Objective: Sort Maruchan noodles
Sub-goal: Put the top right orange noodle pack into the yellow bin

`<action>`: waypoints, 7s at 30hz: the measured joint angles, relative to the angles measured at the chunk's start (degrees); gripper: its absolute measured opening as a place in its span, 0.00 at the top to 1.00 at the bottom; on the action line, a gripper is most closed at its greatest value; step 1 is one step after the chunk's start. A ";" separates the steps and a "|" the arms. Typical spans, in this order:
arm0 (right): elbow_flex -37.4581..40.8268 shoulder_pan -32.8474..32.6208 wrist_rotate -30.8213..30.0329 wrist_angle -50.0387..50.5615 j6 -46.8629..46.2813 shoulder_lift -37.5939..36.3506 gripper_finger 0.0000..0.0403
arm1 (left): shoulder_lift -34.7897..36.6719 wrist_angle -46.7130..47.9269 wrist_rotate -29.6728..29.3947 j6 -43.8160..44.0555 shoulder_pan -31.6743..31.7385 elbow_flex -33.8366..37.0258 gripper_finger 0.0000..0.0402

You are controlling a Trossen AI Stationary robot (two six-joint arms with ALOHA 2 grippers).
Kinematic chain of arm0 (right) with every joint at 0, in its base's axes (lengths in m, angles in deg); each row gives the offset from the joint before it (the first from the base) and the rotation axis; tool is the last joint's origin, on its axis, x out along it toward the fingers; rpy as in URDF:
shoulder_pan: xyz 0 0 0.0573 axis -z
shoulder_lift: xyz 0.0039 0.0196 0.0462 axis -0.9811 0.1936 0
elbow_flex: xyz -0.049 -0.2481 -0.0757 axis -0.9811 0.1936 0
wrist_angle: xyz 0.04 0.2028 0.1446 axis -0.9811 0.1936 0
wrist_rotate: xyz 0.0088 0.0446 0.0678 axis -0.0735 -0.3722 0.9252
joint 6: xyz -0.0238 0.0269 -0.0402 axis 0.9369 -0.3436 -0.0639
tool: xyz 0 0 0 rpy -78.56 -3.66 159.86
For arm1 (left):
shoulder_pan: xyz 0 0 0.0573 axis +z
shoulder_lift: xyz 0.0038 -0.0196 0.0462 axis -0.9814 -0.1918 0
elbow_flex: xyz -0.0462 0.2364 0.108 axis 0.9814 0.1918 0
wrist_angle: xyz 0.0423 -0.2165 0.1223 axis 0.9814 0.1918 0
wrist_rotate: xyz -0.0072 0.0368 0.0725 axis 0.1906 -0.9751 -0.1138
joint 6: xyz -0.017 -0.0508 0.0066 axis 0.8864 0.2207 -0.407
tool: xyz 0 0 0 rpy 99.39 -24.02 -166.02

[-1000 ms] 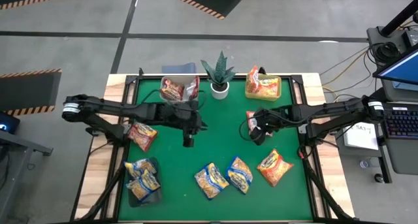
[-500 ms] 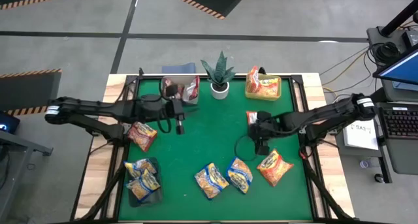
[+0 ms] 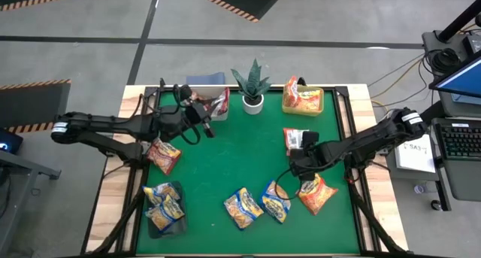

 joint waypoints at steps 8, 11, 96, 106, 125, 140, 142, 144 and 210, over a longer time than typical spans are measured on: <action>3.80 1.29 -0.64 -4.14 -1.06 1.60 0.48 | -3.30 -0.62 -2.92 3.00 0.51 0.59 0.90; 5.04 2.58 -1.44 -6.38 -1.99 3.08 0.48 | -4.20 -1.32 -9.39 1.81 0.56 0.56 0.90; -3.15 66.47 26.92 -32.38 -17.82 -4.13 0.98 | -4.14 1.05 -13.50 -0.31 0.83 0.81 0.90; -1.53 66.65 28.84 -35.05 -18.20 -9.83 0.98 | -4.14 1.05 -13.52 -0.27 0.83 0.81 0.90; 11.30 67.36 35.20 -55.88 -26.28 -10.95 0.98 | -4.14 1.86 -13.53 0.24 0.83 0.85 0.90; 10.53 67.83 13.36 -37.93 -18.36 -10.84 0.98 | -4.12 1.81 -13.54 0.24 0.83 0.85 0.90; 10.53 67.78 13.47 -38.07 -17.18 -10.84 0.98 | -4.12 1.79 -13.54 0.24 0.83 0.85 0.90; 10.57 67.78 13.57 -38.89 -16.48 -10.84 0.96 | -4.12 1.81 -13.54 0.24 0.83 0.85 0.90; 2.08 65.53 22.52 -52.18 -7.84 1.50 0.69 | -4.12 1.36 -13.54 0.02 1.25 0.85 0.90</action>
